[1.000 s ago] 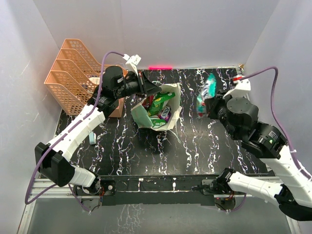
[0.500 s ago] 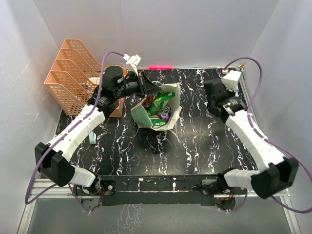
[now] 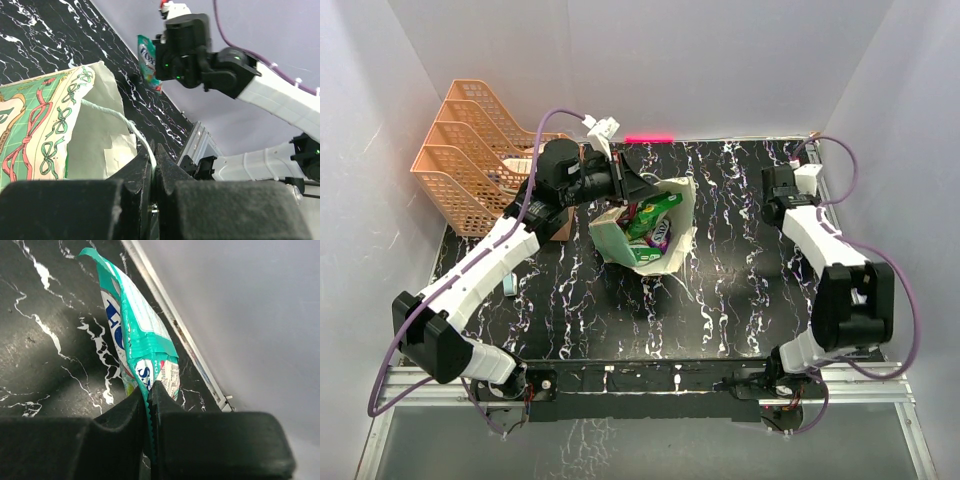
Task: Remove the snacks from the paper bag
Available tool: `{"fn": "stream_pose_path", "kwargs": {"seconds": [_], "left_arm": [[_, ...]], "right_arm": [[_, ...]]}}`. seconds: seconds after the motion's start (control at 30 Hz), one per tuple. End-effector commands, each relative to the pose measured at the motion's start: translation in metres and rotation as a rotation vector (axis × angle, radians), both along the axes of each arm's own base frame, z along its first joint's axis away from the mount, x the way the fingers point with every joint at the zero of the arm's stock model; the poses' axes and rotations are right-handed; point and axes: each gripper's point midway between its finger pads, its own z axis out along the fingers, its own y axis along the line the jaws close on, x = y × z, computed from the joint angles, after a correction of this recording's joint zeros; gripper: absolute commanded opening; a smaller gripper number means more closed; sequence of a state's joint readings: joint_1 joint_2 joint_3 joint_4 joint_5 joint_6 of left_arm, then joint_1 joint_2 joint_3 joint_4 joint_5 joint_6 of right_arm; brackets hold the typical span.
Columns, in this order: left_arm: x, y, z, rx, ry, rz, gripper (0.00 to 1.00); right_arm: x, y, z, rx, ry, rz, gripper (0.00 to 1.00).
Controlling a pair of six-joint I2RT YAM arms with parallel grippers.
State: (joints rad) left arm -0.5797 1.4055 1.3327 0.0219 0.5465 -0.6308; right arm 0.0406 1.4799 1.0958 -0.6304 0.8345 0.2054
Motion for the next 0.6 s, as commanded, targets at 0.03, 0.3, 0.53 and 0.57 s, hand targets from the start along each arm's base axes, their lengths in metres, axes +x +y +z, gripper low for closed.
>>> {"fn": "stream_pose_path", "kwargs": {"seconds": [0.03,0.3,0.53,0.57], "left_arm": [[-0.02,0.004,0.033,-0.034,-0.08,-0.029,0.0],[-0.025,0.003,0.033,-0.026,-0.093,-0.036,0.0],[-0.027,0.006,0.032,-0.024,-0.094,-0.03,0.0],[-0.027,0.006,0.032,-0.024,-0.092,-0.03,0.0]], "right_arm": [[0.036,0.003,-0.01,-0.004,0.003,0.008,0.07],[0.102,0.058,-0.062,0.116,0.08,0.155,0.07],[0.126,0.083,-0.094,0.203,0.116,0.237,0.14],[0.129,0.089,-0.096,0.228,0.116,0.257,0.18]]}}
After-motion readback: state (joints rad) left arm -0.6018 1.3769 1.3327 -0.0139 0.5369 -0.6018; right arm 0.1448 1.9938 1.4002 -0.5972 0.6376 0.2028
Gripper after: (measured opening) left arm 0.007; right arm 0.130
